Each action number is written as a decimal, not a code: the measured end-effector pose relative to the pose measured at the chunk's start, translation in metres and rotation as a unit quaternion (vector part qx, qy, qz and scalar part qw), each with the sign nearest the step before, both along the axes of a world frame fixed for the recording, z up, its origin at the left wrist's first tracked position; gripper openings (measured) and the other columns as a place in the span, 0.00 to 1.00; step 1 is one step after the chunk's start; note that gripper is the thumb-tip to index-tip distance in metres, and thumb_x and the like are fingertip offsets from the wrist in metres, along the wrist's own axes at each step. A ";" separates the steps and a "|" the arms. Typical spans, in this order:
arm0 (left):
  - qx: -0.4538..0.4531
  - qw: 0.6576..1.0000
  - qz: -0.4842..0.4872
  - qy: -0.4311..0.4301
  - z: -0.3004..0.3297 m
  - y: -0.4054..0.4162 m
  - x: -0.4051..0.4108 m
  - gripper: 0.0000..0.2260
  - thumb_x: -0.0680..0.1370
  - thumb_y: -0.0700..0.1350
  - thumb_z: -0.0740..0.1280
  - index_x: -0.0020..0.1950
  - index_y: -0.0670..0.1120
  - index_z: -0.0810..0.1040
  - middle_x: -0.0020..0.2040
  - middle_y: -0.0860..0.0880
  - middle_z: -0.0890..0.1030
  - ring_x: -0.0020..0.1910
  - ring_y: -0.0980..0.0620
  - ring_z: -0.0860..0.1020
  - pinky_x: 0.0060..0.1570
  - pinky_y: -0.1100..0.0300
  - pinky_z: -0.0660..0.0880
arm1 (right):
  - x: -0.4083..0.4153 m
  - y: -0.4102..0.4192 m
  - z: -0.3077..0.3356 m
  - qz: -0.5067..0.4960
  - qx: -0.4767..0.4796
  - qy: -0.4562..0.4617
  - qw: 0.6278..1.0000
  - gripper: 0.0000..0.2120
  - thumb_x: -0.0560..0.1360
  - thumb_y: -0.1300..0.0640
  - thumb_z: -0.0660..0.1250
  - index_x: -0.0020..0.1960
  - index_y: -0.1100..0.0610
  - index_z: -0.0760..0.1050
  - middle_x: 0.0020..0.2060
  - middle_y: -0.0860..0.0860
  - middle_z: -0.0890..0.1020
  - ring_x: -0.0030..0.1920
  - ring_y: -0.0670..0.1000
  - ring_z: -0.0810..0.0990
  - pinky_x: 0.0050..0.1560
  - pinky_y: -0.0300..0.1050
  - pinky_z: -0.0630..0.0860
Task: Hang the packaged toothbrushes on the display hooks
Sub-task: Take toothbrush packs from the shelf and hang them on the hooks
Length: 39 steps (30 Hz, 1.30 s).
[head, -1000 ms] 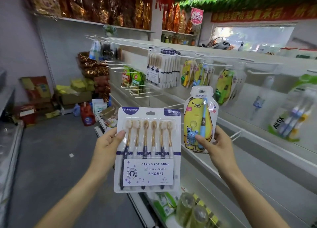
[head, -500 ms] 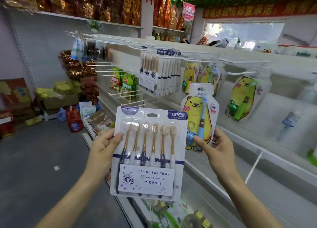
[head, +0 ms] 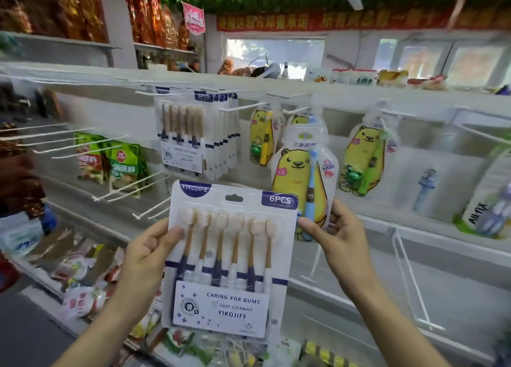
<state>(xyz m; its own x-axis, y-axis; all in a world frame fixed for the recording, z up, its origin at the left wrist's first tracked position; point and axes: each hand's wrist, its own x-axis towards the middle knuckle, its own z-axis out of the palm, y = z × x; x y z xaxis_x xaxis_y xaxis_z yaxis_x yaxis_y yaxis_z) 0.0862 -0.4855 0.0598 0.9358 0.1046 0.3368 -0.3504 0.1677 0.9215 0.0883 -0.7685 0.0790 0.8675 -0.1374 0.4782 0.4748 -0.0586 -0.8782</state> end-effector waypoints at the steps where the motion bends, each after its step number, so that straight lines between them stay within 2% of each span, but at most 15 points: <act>1: -0.004 1.000 -0.010 0.001 0.004 0.006 0.006 0.11 0.74 0.43 0.65 0.51 0.50 0.86 0.47 0.45 0.87 0.42 0.49 0.86 0.38 0.60 0.83 | 0.000 0.009 0.004 -0.008 0.002 -0.003 1.000 0.17 0.72 0.61 0.73 0.60 0.55 0.78 0.51 0.48 0.87 0.52 0.50 0.85 0.46 0.41 0.82; 4: 0.009 0.998 -0.054 -0.009 0.008 0.027 0.023 0.11 0.73 0.45 0.66 0.48 0.56 0.87 0.46 0.47 0.87 0.41 0.50 0.86 0.37 0.61 0.82 | 0.002 0.033 0.012 -0.032 0.009 -0.016 0.999 0.15 0.73 0.62 0.73 0.58 0.54 0.78 0.51 0.47 0.87 0.51 0.48 0.86 0.45 0.39 0.82; 6: 0.011 0.996 -0.087 -0.006 0.009 0.041 0.031 0.10 0.71 0.54 0.72 0.51 0.56 0.86 0.48 0.45 0.87 0.43 0.47 0.86 0.40 0.57 0.83 | 0.003 0.046 0.016 -0.049 0.019 -0.022 0.998 0.15 0.73 0.63 0.73 0.59 0.55 0.78 0.51 0.48 0.87 0.51 0.49 0.86 0.45 0.40 0.82; 8: 0.016 0.994 -0.112 -0.001 0.008 0.054 0.040 0.27 0.62 0.65 0.78 0.55 0.53 0.85 0.50 0.43 0.87 0.46 0.44 0.86 0.42 0.55 0.84 | 0.005 0.056 0.017 -0.071 0.027 -0.023 0.997 0.15 0.73 0.63 0.73 0.58 0.55 0.78 0.51 0.50 0.87 0.52 0.51 0.86 0.45 0.42 0.82; 9: 0.017 0.993 -0.117 0.006 0.008 0.059 0.043 0.31 0.60 0.67 0.78 0.56 0.51 0.84 0.51 0.43 0.86 0.47 0.43 0.86 0.43 0.53 0.84 | 0.005 0.061 0.018 -0.082 0.031 -0.022 0.996 0.14 0.73 0.62 0.73 0.57 0.55 0.79 0.50 0.50 0.87 0.52 0.51 0.86 0.46 0.44 0.83; 10: 0.019 0.993 -0.117 0.008 0.008 0.063 0.047 0.30 0.62 0.65 0.78 0.57 0.49 0.84 0.52 0.42 0.86 0.48 0.41 0.86 0.43 0.52 0.84 | 0.006 0.065 0.018 -0.092 0.034 -0.021 0.995 0.14 0.72 0.62 0.74 0.56 0.54 0.79 0.50 0.50 0.87 0.52 0.51 0.86 0.46 0.45 0.83; 12: 0.014 0.992 -0.127 0.011 0.007 0.071 0.053 0.18 0.73 0.54 0.72 0.58 0.46 0.82 0.51 0.41 0.86 0.47 0.41 0.86 0.43 0.52 0.84 | 0.007 0.071 0.018 -0.111 0.041 -0.019 0.993 0.13 0.72 0.62 0.74 0.55 0.53 0.80 0.50 0.50 0.87 0.52 0.51 0.86 0.47 0.47 0.83; 13: 0.014 0.992 -0.126 0.017 0.006 0.073 0.057 0.15 0.75 0.48 0.68 0.59 0.45 0.82 0.51 0.42 0.86 0.47 0.41 0.86 0.43 0.53 0.84 | 0.007 0.073 0.019 -0.118 0.045 -0.017 0.992 0.13 0.72 0.62 0.74 0.55 0.53 0.80 0.50 0.50 0.87 0.52 0.52 0.86 0.47 0.47 0.83; 15: 0.018 0.991 -0.133 0.025 0.003 0.078 0.063 0.13 0.75 0.44 0.65 0.58 0.46 0.82 0.50 0.41 0.86 0.45 0.43 0.86 0.41 0.55 0.84 | 0.009 0.075 0.020 -0.135 0.049 -0.013 0.990 0.13 0.72 0.62 0.74 0.55 0.53 0.80 0.50 0.50 0.87 0.53 0.53 0.85 0.48 0.47 0.83; 18: 0.009 0.990 -0.141 0.021 0.003 0.081 0.068 0.11 0.74 0.43 0.65 0.53 0.47 0.84 0.48 0.41 0.87 0.43 0.44 0.86 0.39 0.57 0.83 | 0.013 0.077 0.024 -0.155 0.043 -0.006 0.987 0.13 0.73 0.62 0.74 0.56 0.53 0.79 0.51 0.51 0.87 0.54 0.53 0.85 0.50 0.50 0.83; 23: 0.017 0.990 -0.140 0.019 -0.001 0.078 0.076 0.12 0.73 0.43 0.65 0.55 0.46 0.82 0.47 0.44 0.87 0.44 0.47 0.86 0.40 0.57 0.83 | 0.017 0.077 0.026 -0.167 0.020 -0.012 0.986 0.13 0.73 0.64 0.73 0.55 0.54 0.79 0.49 0.48 0.87 0.51 0.47 0.85 0.49 0.49 0.84; 26: 0.015 0.990 -0.135 0.023 -0.003 0.074 0.078 0.12 0.74 0.43 0.65 0.55 0.47 0.82 0.48 0.44 0.87 0.44 0.46 0.86 0.42 0.55 0.84 | 0.017 0.075 0.024 -0.161 0.023 -0.011 0.987 0.12 0.73 0.64 0.73 0.55 0.55 0.79 0.49 0.50 0.87 0.51 0.50 0.85 0.47 0.47 0.83; 32: 0.019 0.990 -0.138 0.035 -0.007 0.066 0.081 0.12 0.76 0.40 0.64 0.56 0.45 0.82 0.49 0.42 0.87 0.45 0.42 0.86 0.43 0.51 0.83 | 0.020 0.069 0.029 -0.118 0.036 -0.008 0.992 0.16 0.69 0.58 0.73 0.56 0.54 0.79 0.51 0.51 0.87 0.52 0.54 0.86 0.47 0.51 0.84; 35: 0.021 0.990 -0.136 0.036 -0.006 0.061 0.082 0.13 0.75 0.41 0.64 0.57 0.44 0.81 0.48 0.42 0.87 0.44 0.42 0.86 0.41 0.52 0.84 | 0.036 0.063 0.029 -0.127 0.035 0.007 0.991 0.14 0.72 0.61 0.73 0.56 0.54 0.78 0.50 0.49 0.87 0.52 0.52 0.86 0.46 0.46 0.84; 39: 0.022 0.990 -0.134 0.038 -0.004 0.056 0.081 0.11 0.78 0.38 0.62 0.57 0.43 0.81 0.48 0.41 0.87 0.44 0.42 0.86 0.41 0.52 0.84 | 0.065 0.044 0.029 -0.154 0.028 0.022 0.987 0.11 0.74 0.63 0.72 0.54 0.53 0.78 0.49 0.49 0.87 0.52 0.51 0.86 0.48 0.49 0.84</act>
